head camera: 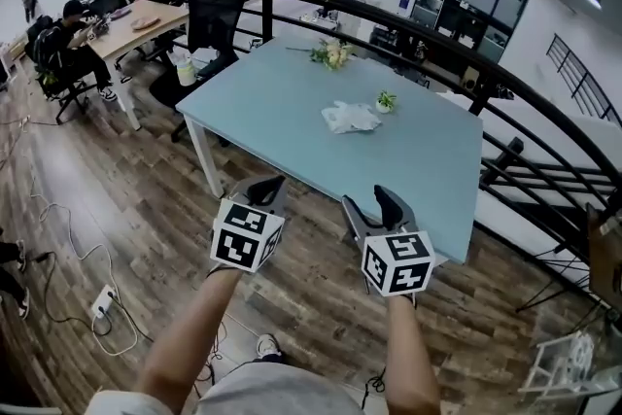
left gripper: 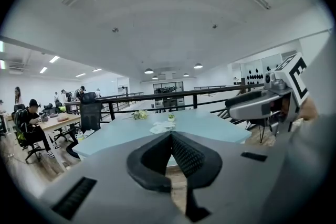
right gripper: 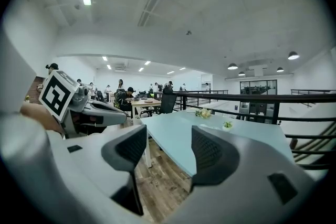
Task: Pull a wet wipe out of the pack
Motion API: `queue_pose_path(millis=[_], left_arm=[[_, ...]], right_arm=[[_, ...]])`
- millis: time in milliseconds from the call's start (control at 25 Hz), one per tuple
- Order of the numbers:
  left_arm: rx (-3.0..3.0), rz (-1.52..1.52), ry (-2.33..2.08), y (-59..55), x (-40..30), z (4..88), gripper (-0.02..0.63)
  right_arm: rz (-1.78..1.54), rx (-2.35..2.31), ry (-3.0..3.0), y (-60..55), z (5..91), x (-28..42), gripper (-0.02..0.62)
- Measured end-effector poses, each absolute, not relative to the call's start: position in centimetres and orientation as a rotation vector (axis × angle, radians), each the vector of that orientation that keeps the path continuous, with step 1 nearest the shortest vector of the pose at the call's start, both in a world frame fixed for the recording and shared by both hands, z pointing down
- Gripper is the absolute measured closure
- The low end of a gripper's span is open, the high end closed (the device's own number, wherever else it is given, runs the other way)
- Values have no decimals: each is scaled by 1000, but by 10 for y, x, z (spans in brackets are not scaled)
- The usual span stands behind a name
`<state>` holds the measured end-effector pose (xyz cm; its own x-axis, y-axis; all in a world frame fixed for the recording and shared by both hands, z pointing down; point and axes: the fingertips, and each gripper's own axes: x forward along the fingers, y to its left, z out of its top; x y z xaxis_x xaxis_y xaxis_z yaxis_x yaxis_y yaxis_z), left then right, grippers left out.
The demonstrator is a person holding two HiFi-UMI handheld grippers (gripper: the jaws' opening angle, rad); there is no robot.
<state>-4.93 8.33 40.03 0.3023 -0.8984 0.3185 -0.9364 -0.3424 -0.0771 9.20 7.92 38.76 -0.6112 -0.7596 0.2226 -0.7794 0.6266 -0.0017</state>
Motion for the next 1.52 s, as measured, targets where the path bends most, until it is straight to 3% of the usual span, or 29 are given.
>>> queue_pose_path(millis=[960, 1520], left_arm=[[2526, 414, -1562, 19, -93, 412, 611], [2536, 467, -1570, -40, -82, 423, 611]], right_arm=[[166, 1480, -2531, 28, 389, 53, 324], [187, 1490, -2544, -31, 406, 64, 324]])
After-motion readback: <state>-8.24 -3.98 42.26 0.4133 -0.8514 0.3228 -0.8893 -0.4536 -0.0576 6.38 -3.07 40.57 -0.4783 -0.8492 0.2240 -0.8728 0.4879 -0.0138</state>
